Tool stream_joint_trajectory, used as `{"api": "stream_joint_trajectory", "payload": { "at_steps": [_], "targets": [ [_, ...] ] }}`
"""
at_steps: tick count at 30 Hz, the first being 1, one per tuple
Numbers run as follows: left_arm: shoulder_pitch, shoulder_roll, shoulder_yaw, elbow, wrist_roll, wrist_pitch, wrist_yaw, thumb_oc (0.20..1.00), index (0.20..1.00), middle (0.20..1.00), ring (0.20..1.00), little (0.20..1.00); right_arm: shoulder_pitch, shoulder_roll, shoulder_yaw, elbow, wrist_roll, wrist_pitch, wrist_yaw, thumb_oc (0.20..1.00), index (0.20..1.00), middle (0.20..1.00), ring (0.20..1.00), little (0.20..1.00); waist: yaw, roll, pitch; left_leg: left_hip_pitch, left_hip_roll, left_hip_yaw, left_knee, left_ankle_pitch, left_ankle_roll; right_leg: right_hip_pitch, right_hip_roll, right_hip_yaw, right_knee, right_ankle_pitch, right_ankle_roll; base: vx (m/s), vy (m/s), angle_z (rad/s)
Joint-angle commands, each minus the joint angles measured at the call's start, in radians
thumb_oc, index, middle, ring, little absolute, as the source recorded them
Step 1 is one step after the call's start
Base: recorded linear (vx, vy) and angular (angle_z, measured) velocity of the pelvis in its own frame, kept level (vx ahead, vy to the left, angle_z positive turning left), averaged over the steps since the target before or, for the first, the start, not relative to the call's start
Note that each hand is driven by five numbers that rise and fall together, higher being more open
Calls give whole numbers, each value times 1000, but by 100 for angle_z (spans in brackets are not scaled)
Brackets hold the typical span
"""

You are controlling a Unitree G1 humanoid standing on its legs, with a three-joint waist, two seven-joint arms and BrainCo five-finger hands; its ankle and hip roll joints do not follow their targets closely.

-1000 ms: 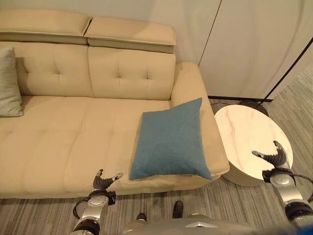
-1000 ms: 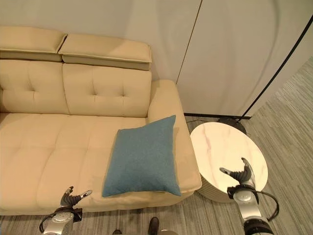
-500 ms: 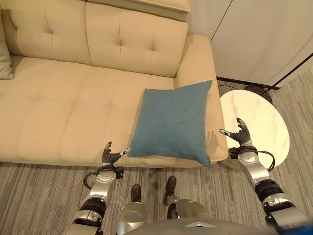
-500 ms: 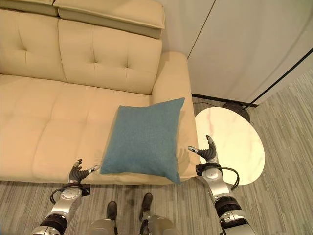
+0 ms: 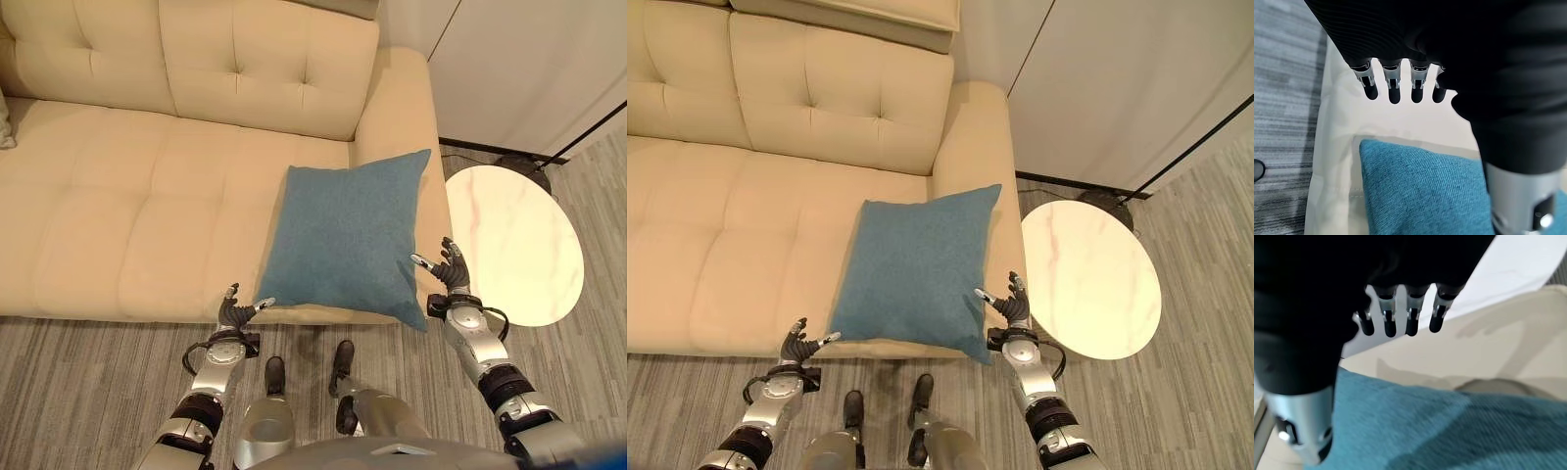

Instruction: Pick up all the scattered cushions and arrange them neatly on the sofa.

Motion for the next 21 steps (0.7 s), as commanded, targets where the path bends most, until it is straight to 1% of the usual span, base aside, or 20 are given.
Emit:
{"api": "stream_joint_trajectory", "payload": {
  "at_steps": [1, 8, 16, 21],
  "targets": [
    [-54, -1, -46, 2, -14, -42, 23, 1000, 1000, 1000, 1000, 1000, -37, -10, -9, -53, 13, -49, -1, 1000, 1000, 1000, 1000, 1000, 10, 4, 7, -72, 15, -30, 23, -2, -34, 23, -53, 5, 49, -58, 96, -42, -4, -2],
    [-131, -3, -66, -37, -46, -71, 54, 1000, 1000, 1000, 1000, 1000, -85, -1, 23, -19, 5, -40, -12, 1000, 1000, 1000, 1000, 1000, 9, 21, 60, -151, 12, -43, 58, 5, -36, -41, -62, -1, 68, -48, 90, -36, -2, 4],
    [-207, 11, -53, -58, -91, -103, 95, 1000, 1000, 1000, 1000, 1000, -144, 15, 45, 0, 1, -42, -26, 1000, 1000, 1000, 1000, 1000, 4, 28, 83, -228, 12, -49, 81, 16, -39, -107, -68, 1, 73, -31, 89, -6, 0, 2],
    [-268, 26, -39, -60, -131, -130, 119, 1000, 1000, 1000, 1000, 1000, -191, 23, 62, 7, 1, -49, -34, 1000, 1000, 1000, 1000, 1000, -7, 46, 96, -271, 6, -56, 83, 25, -41, -153, -74, 1, 81, -30, 87, 2, 2, -1]
  ]
}}
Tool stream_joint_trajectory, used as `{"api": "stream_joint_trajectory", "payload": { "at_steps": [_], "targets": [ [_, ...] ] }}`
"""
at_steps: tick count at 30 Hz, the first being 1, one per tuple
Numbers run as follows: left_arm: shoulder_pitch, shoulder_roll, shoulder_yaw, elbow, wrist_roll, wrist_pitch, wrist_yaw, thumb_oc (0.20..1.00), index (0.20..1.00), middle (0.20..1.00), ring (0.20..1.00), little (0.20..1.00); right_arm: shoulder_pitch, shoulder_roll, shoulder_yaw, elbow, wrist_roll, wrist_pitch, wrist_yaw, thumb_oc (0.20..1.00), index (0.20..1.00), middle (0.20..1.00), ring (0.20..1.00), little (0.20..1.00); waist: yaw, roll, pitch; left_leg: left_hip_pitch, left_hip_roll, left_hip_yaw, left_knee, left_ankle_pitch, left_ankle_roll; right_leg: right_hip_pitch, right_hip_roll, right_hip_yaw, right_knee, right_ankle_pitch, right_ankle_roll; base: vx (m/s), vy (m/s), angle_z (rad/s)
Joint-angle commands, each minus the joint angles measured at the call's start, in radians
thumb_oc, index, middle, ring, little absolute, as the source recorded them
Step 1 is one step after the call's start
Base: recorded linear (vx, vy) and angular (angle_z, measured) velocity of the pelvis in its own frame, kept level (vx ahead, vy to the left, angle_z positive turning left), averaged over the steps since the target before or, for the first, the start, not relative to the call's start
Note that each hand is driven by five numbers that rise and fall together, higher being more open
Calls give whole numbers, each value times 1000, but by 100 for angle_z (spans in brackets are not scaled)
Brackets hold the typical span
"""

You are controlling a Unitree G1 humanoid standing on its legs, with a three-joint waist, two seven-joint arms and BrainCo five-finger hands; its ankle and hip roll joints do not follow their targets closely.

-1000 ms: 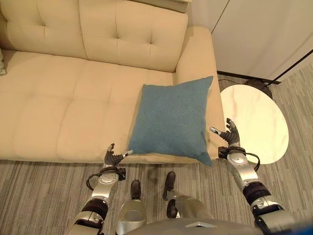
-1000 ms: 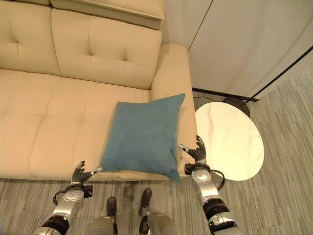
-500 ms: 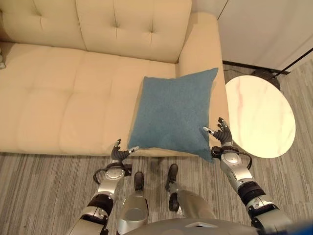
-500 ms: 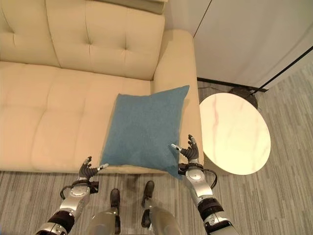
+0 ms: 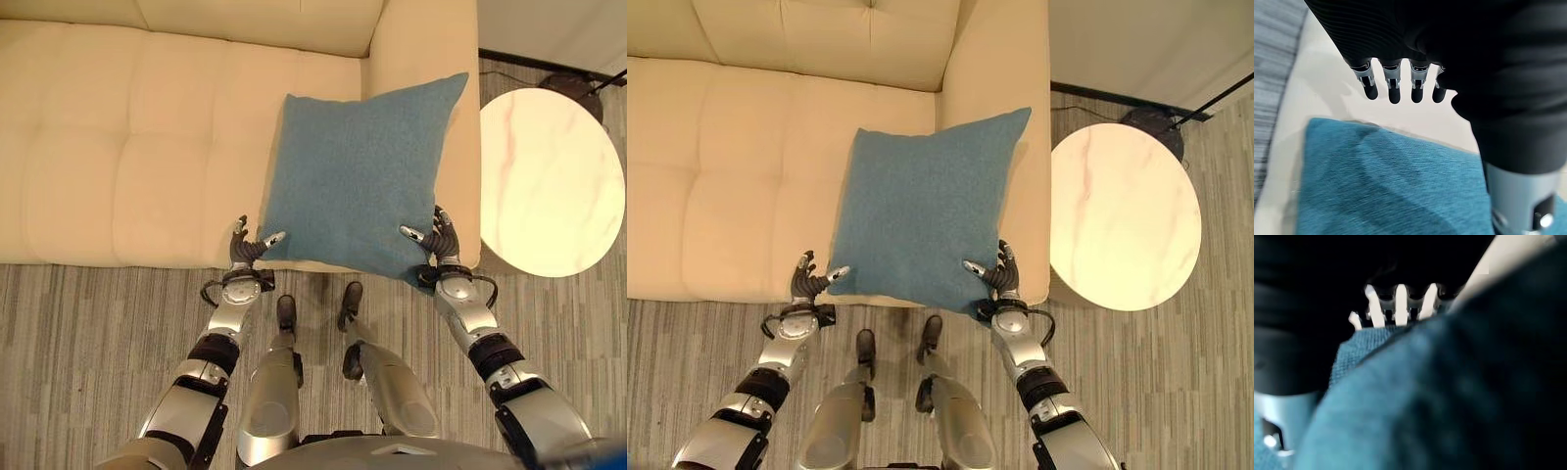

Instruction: Pick up all the scattered cushions and arrange them neatly on the sofa.

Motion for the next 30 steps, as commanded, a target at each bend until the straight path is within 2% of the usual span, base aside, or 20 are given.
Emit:
{"api": "stream_joint_trajectory", "payload": {
  "at_steps": [1, 9, 14, 21, 22, 23, 24, 25, 29, 30],
  "targets": [
    [-1, 20, -8, -29, -41, -65, 27, 1000, 1000, 1000, 1000, 1000, -32, 20, 27, -14, 2, -44, -12, 1000, 1000, 1000, 1000, 1000, 0, 18, -55, -84, 1, -36, 0, 30, -36, -13, -73, 14, 83, -62, 107, 0, 0, 0],
    [-97, 58, -8, 18, -68, -71, 26, 1000, 1000, 1000, 1000, 1000, -97, -10, 34, -39, -15, -49, -14, 1000, 1000, 1000, 1000, 1000, -20, 21, -49, -127, -3, -37, 0, 37, -39, -63, -73, 15, 100, -60, 108, 3, 5, 1],
    [-160, 106, 0, 57, -90, -68, 12, 1000, 1000, 1000, 1000, 1000, -135, -38, 22, -55, -16, -53, -16, 1000, 1000, 1000, 1000, 1000, -33, 3, -41, -180, -2, -41, 28, 33, -36, -113, -69, 21, 111, -49, 109, -2, 2, -1],
    [-246, 169, 3, 102, -176, -66, -72, 1000, 1000, 1000, 1000, 1000, -181, -78, 1, -76, -12, -55, -10, 1000, 1000, 1000, 1000, 1000, -53, -25, -20, -268, 2, -49, 78, 23, -34, -182, -74, 17, 133, -41, 112, -9, 8, 0],
    [-254, 173, 6, 101, -194, -69, -88, 1000, 1000, 1000, 1000, 1000, -187, -85, -2, -83, -14, -57, -8, 1000, 1000, 1000, 1000, 1000, -57, -29, -16, -282, 3, -50, 88, 20, -34, -193, -76, 16, 136, -39, 113, 84, 25, 7],
    [-257, 173, 7, 101, -208, -68, -99, 1000, 1000, 1000, 1000, 1000, -190, -87, -3, -88, -16, -56, -7, 1000, 1000, 1000, 1000, 1000, -57, -26, -22, -280, 8, -61, 93, -12, -40, -189, -68, 25, 136, -60, 121, -11, 21, 4],
    [-265, 174, 5, 98, -222, -70, -109, 1000, 1000, 1000, 1000, 1000, -195, -93, -5, -95, -18, -57, -8, 1000, 1000, 1000, 1000, 1000, -61, -34, -13, -310, 3, -53, 110, 13, -34, -210, -77, 17, 139, -38, 113, 84, 20, 3],
    [-271, 171, 5, 97, -242, -72, -121, 1000, 1000, 1000, 1000, 1000, -201, -97, -5, -101, -21, -57, -6, 1000, 1000, 1000, 1000, 1000, -63, -32, -19, -311, 8, -64, 115, -20, -41, -210, -68, 25, 141, -58, 121, 0, 0, 0],
    [-301, 159, -2, 105, -285, -66, -156, 1000, 1000, 1000, 1000, 1000, -230, -105, 3, -117, -30, -56, -3, 1000, 1000, 1000, 1000, 1000, -74, -48, -15, -358, 9, -71, 146, -33, -39, -244, -68, 24, 149, -57, 120, 24, 2, 0],
    [-318, 143, -6, 124, -297, -62, -166, 1000, 1000, 1000, 1000, 1000, -247, -103, 10, -130, -37, -57, -2, 1000, 1000, 1000, 1000, 1000, -82, -60, -14, -379, 9, -73, 159, -39, -39, -261, -66, 26, 153, -56, 120, 0, 0, 0]
  ]
}}
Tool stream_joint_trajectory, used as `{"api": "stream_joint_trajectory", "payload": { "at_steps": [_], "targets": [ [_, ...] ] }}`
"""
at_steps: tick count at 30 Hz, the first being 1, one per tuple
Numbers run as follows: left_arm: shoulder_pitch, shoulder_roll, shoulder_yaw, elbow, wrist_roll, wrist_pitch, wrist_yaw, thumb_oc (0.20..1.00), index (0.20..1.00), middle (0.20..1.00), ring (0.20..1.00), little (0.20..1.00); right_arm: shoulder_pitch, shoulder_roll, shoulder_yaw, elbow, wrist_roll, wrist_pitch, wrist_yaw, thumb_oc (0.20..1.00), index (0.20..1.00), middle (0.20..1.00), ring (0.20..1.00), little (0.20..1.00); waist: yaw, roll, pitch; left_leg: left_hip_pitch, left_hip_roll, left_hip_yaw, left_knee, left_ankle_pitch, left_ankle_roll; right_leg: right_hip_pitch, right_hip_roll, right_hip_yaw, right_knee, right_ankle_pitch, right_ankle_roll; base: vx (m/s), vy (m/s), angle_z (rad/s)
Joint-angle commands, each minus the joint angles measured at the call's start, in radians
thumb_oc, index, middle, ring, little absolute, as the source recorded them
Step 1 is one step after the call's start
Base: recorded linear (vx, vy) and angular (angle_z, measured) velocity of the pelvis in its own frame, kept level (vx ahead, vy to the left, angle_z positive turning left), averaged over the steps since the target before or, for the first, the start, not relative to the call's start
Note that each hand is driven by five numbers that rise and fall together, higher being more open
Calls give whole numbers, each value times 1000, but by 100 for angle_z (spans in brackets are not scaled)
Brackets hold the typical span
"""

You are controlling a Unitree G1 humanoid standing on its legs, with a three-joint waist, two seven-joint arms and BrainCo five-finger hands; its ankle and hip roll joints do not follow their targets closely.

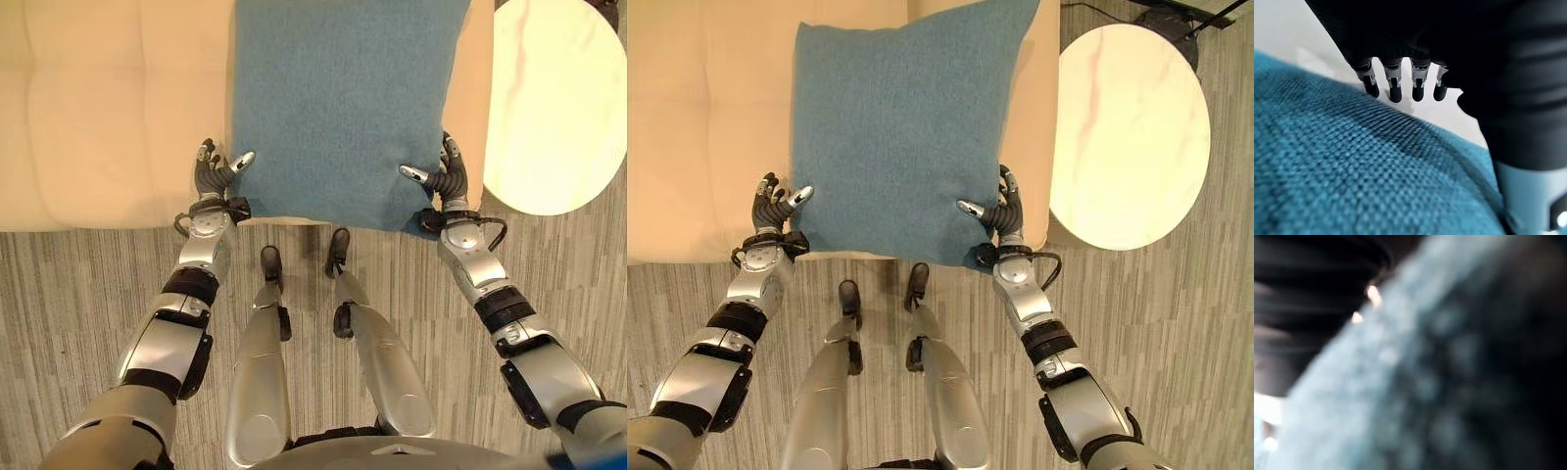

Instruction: Pick up all the scattered cushions and arrange them neatly on the sofa.

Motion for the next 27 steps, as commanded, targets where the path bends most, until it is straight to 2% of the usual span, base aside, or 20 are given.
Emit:
{"api": "stream_joint_trajectory", "payload": {
  "at_steps": [1, 3, 5, 7, 10, 17, 22, 23, 24, 25, 27],
  "targets": [
    [-4, -14, -20, 23, -45, 10, -55, 1000, 1000, 1000, 1000, 1000, -41, -1, -1, -12, -33, -5, 3, 1000, 1000, 1000, 1000, 1000, 7, -9, -46, 28, -8, -64, -80, -8, -34, 50, -65, 8, 118, -111, 112, 0, 0, 0],
    [-25, -57, -24, 28, -81, 7, -56, 1000, 1000, 1000, 1000, 1000, -57, 13, 9, -27, -34, -8, 2, 1000, 1000, 1000, 1000, 1000, -1, -27, -45, 9, -6, -67, -70, -14, -34, 36, -62, 9, 117, -109, 113, 4, -18, -2],
    [-34, -137, -35, 0, -153, -3, -63, 1000, 1000, 1000, 1000, 1000, -68, 38, 27, -27, -35, -9, -1, 1000, 1000, 1000, 1000, 1000, -7, -46, -46, 4, -4, -68, -54, -27, -33, 34, -54, 13, 113, -107, 113, 10, -19, 0],
    [-40, -192, -65, -33, -177, -4, -66, 1000, 1000, 1000, 1000, 1000, -72, 56, 38, -24, -40, -5, -4, 1000, 1000, 1000, 1000, 1000, -9, -50, -52, 15, -5, -67, -53, -35, -30, 45, -50, 18, 107, -107, 111, 8, -13, -3],
    [-46, -261, -111, -101, -203, -15, -82, 1000, 1000, 1000, 1000, 1000, -52, 69, 48, -39, -44, -7, -2, 1000, 1000, 1000, 1000, 1000, -12, -41, -58, 48, -10, -62, -71, -34, -31, 67, -51, 20, 101, -111, 110, 2, -28, 6],
    [-102, -277, -158, -91, -183, -6, -93, 1000, 1000, 1000, 1000, 1000, -48, 69, 43, -54, -43, -13, -4, 1000, 1000, 1000, 1000, 1000, -22, -21, -52, 55, -19, -50, -83, -27, -31, 63, -56, 24, 104, -104, 111, -28, -4, -7],
    [-165, -263, -189, 25, -101, 45, -105, 1000, 1000, 1000, 1000, 1000, -77, 54, 50, -49, -43, -1, -6, 1000, 1000, 1000, 1000, 1000, -45, -17, -50, 26, -15, -45, -72, -20, -29, 31, -51, 32, 107, -90, 112, -43, -19, -7],
    [-167, -262, -196, 36, -83, 55, -111, 906, 906, 906, 906, 906, -75, 50, 51, -52, -43, 2, -2, 1000, 1000, 1000, 1000, 1000, -48, -15, -51, 25, -15, -46, -71, -20, -29, 29, -51, 33, 107, -89, 112, -28, -36, -4],
    [-159, -262, -217, 50, -35, 68, -119, 200, 200, 200, 200, 200, -61, 36, 46, -63, -44, 6, 0, 507, 507, 507, 507, 507, -54, -9, -54, 25, -13, -46, -72, -17, -28, 28, -52, 35, 105, -87, 111, -21, -34, -4],
    [-158, -263, -217, 49, -35, 68, -119, 200, 200, 200, 200, 200, -59, 36, 46, -64, -44, 7, 0, 200, 200, 200, 200, 200, -53, -9, -54, 25, -13, -46, -72, -17, -28, 28, -52, 35, 105, -87, 111, -13, -51, 0],
    [-128, -272, -210, 44, -42, 69, -115, 200, 200, 200, 200, 200, -40, 35, 33, -73, -43, 8, -1, 200, 200, 200, 200, 200, -52, 3, -62, 33, -13, -48, -76, -17, -28, 32, -51, 36, 106, -92, 108, 8, -42, -1]
  ]
}}
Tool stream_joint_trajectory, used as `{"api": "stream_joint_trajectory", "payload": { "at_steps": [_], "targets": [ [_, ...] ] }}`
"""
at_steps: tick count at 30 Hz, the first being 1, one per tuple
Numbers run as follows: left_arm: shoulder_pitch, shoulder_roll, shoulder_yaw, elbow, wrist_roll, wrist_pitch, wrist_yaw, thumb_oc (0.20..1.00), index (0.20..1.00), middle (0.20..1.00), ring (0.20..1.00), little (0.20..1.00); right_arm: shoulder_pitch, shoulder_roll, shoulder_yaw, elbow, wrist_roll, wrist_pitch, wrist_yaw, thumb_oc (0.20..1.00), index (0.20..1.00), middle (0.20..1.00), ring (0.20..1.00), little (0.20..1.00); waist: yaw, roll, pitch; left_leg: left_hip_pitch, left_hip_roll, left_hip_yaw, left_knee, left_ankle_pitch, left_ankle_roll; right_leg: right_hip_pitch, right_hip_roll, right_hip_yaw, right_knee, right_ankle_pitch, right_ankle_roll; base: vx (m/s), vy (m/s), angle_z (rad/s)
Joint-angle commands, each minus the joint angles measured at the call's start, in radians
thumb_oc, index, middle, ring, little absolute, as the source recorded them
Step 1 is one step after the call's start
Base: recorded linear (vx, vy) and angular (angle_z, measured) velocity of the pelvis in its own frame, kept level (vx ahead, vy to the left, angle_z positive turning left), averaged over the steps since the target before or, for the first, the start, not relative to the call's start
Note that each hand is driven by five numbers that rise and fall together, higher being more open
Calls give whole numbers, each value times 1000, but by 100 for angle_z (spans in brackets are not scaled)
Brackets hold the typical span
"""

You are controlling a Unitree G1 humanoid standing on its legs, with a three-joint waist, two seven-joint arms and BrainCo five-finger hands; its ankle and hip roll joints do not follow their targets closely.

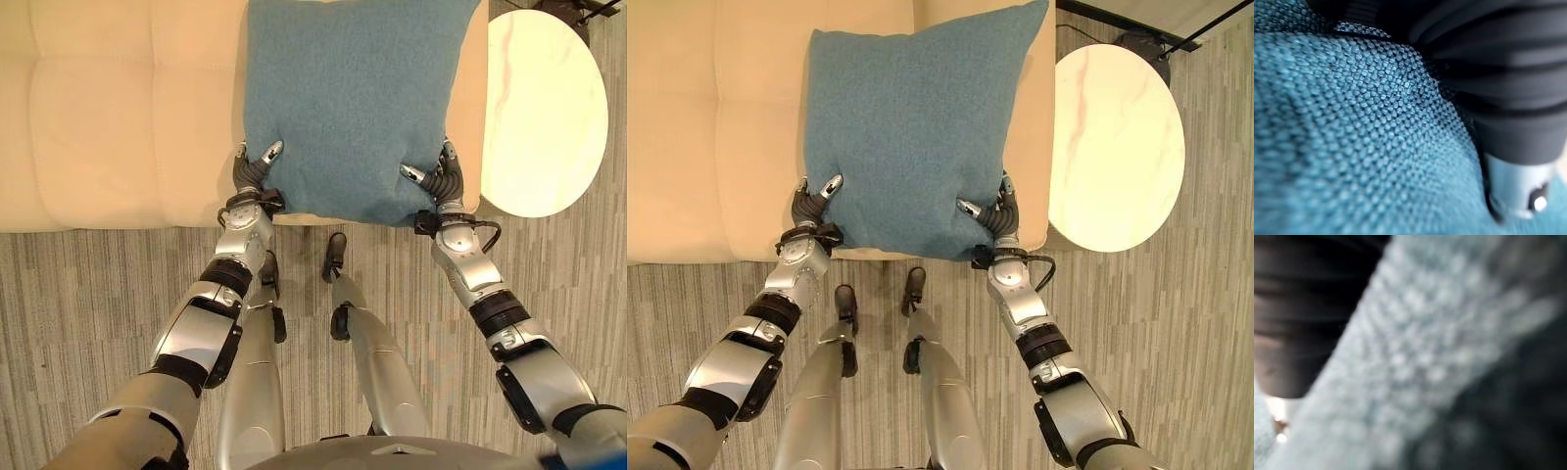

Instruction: Pick up all the scattered cushions and arrange them neatly on the sofa.

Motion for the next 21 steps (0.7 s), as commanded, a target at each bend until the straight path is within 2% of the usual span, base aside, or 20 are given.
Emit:
{"api": "stream_joint_trajectory", "payload": {
  "at_steps": [1, 6, 7, 10, 12, 16, 19, 21],
  "targets": [
    [-61, -129, -121, -18, 54, 64, -95, 200, 200, 200, 200, 200, -73, -5, 28, -56, -36, -16, 9, 200, 200, 200, 200, 200, -33, 50, 33, 85, 9, -105, -135, -1, -61, 101, -10, -16, 57, -87, 68, 0, 0, 0],
    [43, -139, -82, -121, 10, 40, -73, 200, 200, 200, 200, 200, -2, -1, -6, -73, -51, -8, 3, 200, 200, 200, 200, 200, -13, 84, -1, 152, 7, -105, -163, 0, -64, 157, -11, -15, 51, -106, 62, 23, -56, 0],
    [69, -137, -74, -157, 7, 34, -70, 200, 200, 200, 200, 200, 19, -2, -20, -83, -55, -8, 2, 200, 200, 200, 200, 200, -11, 85, -3, 160, -1, -94, -172, 32, -59, 164, -21, -21, 49, -89, 53, -30, -56, -1],
    [153, -141, -50, -257, -20, 15, -62, 200, 200, 200, 200, 200, 87, 2, -45, -105, -60, -8, 4, 200, 200, 200, 200, 200, 1, 101, -24, 230, -5, -91, -204, 37, -60, 228, -21, -23, 38, -100, 52, 74, -73, 0],
    [284, -146, -22, -422, -29, -9, -61, 200, 200, 200, 200, 200, 190, 8, -76, -164, -76, -18, 23, 200, 200, 200, 200, 200, 13, 123, -59, 339, -3, -92, -256, 42, -65, 322, -22, -32, 28, -122, 51, 191, -112, 5],
    [395, -131, -14, -574, 5, -17, -64, 200, 200, 200, 200, 200, 272, 6, -99, -231, -91, -32, 49, 200, 200, 200, 200, 200, 20, 151, -85, 441, 5, -91, -298, 48, -68, 405, -19, -42, 32, -156, 49, 114, -54, 6],
    [527, -112, 0, -720, 22, -24, -82, 200, 200, 200, 200, 200, 374, 3, -137, -328, -90, -56, 84, 200, 200, 200, 200, 200, 20, 191, -126, 538, 11, -91, -331, 54, -72, 492, -4, -55, 36, -194, 43, 88, -38, 6],
    [579, -106, 5, -772, 16, -26, -90, 200, 200, 200, 200, 200, 412, 2, -144, -366, -84, -63, 103, 200, 200, 200, 200, 200, 18, 205, -148, 563, 13, -91, -340, 60, -74, 519, -1, -58, 29, -200, 42, 37, -30, 5]
  ]
}}
